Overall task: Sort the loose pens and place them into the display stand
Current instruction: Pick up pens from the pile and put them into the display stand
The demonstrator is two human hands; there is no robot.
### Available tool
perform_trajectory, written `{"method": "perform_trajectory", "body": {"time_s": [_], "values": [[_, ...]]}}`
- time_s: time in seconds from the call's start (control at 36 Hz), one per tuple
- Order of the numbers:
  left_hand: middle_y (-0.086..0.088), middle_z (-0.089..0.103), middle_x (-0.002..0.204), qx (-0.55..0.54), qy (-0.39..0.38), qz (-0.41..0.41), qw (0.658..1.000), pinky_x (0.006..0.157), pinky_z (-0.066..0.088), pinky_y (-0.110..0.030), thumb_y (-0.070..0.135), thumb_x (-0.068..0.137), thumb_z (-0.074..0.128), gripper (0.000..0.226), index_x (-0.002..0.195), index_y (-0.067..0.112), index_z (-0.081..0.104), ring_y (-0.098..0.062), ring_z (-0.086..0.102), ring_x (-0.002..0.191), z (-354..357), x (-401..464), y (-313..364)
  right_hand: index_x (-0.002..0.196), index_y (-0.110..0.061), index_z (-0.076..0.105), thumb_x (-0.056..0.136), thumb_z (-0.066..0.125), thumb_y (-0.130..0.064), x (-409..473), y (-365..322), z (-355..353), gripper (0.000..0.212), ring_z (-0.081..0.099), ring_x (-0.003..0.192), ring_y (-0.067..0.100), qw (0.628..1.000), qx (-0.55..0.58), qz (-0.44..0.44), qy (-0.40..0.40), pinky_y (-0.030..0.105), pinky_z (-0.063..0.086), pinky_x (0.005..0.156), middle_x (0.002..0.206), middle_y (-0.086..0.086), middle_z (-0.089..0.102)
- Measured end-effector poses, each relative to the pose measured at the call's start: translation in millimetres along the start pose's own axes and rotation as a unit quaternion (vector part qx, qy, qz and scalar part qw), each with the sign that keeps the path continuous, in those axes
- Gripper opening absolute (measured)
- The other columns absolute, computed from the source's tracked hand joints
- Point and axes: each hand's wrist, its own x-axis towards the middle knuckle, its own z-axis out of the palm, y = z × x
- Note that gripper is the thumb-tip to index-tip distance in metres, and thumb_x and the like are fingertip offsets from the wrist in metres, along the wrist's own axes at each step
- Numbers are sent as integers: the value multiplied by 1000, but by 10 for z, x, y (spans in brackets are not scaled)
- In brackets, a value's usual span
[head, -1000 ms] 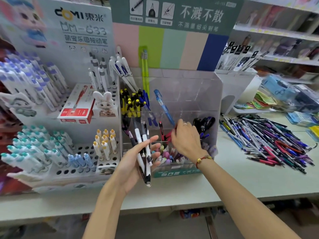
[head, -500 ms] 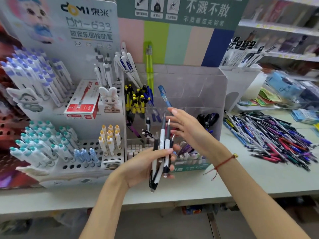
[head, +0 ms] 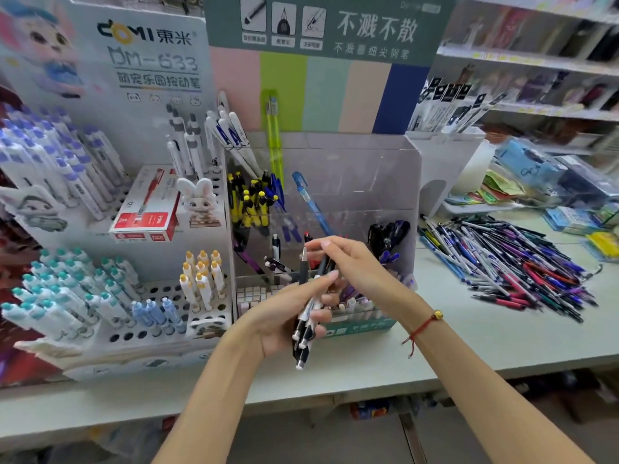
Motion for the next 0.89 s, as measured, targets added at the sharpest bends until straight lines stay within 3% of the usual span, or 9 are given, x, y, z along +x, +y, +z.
{"method": "perform_trajectory", "body": {"time_s": [0.08, 0.14, 0.22, 0.33, 0.44, 0.5, 0.61, 0.78, 0.89], "values": [[0, 55, 63, -17, 54, 58, 997, 61, 55, -24, 33, 89, 62, 25, 74, 14, 63, -14, 53, 64, 58, 32, 48, 132, -20, 53, 104, 36, -27, 21, -34, -98, 34, 54, 112, 7, 999, -13, 19, 27, 18, 45, 91, 122, -4, 60], [-2, 68, 77, -45, 115, 180, 976, 84, 56, -36, 32, 93, 55, 24, 83, 11, 63, -18, 66, 77, 119, 29, 72, 133, -20, 51, 104, 35, -30, 11, -47, -171, 34, 57, 105, 11, 995, 29, 56, 72, 30, 48, 92, 115, -4, 60], [3, 70, 112, -123, 160, 360, 911, 96, 47, -30, 32, 102, 37, 29, 100, 18, 62, -12, 63, 110, 186, 13, 115, 121, -15, 58, 103, 29, -41, -118, -136, -169, 43, 64, 74, 15, 972, 176, 138, 69, 32, 55, 73, 96, 3, 64], [7, 58, 134, -89, 198, 415, 883, 110, 35, -37, 47, 101, 27, 47, 123, 27, 63, -6, 49, 127, 235, 80, 133, 100, -25, 63, 90, 21, -66, -275, -260, 1, 59, 64, 58, 15, 964, 220, 146, 9, 28, 52, 57, 91, 2, 67], [6, 57, 131, -42, 224, 410, 883, 104, 45, -35, 54, 99, 25, 48, 119, 37, 65, -2, 54, 120, 318, 118, 143, 97, -26, 69, 78, 55, -65, -298, -423, 102, 45, 56, 52, 14, 978, 201, 36, 39, 25, 45, 50, 82, 8, 70], [-4, 58, 131, -16, 214, 404, 889, 101, 47, -42, 60, 95, 28, 49, 118, 38, 65, -16, 56, 121, 328, 125, 155, 100, -18, 68, 74, 66, -53, -292, -454, 132, 43, 55, 54, 11, 974, 206, -8, 93, 24, 47, 54, 80, 5, 68], [-4, 69, 111, -11, 233, 393, 890, 70, 53, -32, 59, 87, 44, 46, 113, 30, 67, -19, 64, 98, 352, 101, 252, 95, -13, 71, 76, 74, -38, -204, -486, 194, 32, 62, 61, 17, 952, 254, -5, 171, 28, 56, 61, 76, 8, 70], [-1, 72, 104, 14, 289, 390, 874, 100, 46, -49, 61, 74, 64, 52, 111, 23, 68, -21, 64, 106, 278, 30, 412, 88, -11, 73, 80, 76, -23, 2, -561, 219, 15, 53, 43, 9, 935, 268, -32, 231, 17, 45, 46, 60, -3, 66], [8, 60, 117, 66, 351, 428, 831, 87, 47, -13, 46, 90, 57, 49, 130, 17, 49, 1, 58, 104, 106, 3, 551, 86, -10, 72, 81, 75, -18, 196, -620, 122, 10, 54, 42, 6, 914, 307, -38, 264, 14, 46, 48, 59, -6, 67]]}}
